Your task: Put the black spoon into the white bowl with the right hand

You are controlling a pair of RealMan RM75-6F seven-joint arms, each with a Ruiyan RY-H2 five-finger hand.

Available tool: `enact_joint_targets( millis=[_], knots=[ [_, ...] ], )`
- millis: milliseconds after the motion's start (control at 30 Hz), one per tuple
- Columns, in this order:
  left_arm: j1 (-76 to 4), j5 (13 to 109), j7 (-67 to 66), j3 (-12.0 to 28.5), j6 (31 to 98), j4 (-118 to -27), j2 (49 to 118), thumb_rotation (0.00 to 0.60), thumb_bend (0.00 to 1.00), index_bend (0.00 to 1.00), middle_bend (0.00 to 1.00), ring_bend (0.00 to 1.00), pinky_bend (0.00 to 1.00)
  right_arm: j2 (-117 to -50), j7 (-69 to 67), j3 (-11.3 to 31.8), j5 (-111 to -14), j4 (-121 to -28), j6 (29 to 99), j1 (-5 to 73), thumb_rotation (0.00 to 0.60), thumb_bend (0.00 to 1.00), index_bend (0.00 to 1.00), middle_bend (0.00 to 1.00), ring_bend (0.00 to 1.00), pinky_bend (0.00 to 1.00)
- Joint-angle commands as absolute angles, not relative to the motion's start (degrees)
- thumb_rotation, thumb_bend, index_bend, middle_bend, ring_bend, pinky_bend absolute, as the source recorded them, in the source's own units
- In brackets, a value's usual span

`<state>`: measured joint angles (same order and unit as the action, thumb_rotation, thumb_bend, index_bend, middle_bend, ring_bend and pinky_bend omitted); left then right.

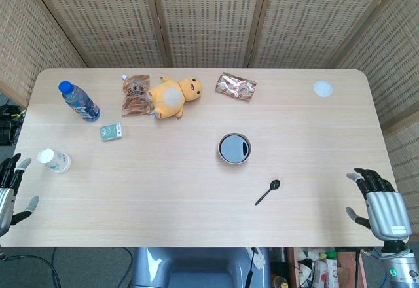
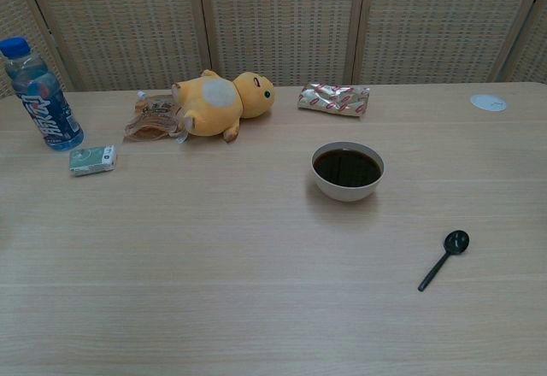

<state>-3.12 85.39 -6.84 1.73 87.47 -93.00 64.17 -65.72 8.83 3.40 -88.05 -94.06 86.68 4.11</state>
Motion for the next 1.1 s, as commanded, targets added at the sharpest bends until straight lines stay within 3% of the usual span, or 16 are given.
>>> enact_joint_targets(
  millis=[33, 700, 1100],
  knots=[
    [-3.05, 85.40, -6.84, 1.69, 87.50, -93.02, 64.13, 0.600, 0.34, 0.08, 0.02, 0.02, 0.00, -65.77, 8.79, 3.41, -88.12, -94.00, 86.60, 4.20, 0.600, 0.19, 0.29, 0.30, 0.22, 0.36],
    [-2.51, 86.11, -7.09, 1.73, 88.38, -93.90, 62.99, 0.600, 0.34, 0.08, 0.02, 0.02, 0.00, -65.86, 5.65, 3.50, -90.90, -94.09, 85.17, 6.39, 0.600, 0.19, 0.29, 0.30, 0.23, 0.37],
    [-3.00, 86.49, -7.75, 1.93, 87.83, -94.30, 62.16, 0.600, 0.34, 0.08, 0.02, 0.02, 0.00, -65.34, 0.28, 4.23, -94.46, -95.86, 77.31, 13.75, 0.600, 0.19, 0.29, 0.34, 0.29, 0.41]
  ],
)
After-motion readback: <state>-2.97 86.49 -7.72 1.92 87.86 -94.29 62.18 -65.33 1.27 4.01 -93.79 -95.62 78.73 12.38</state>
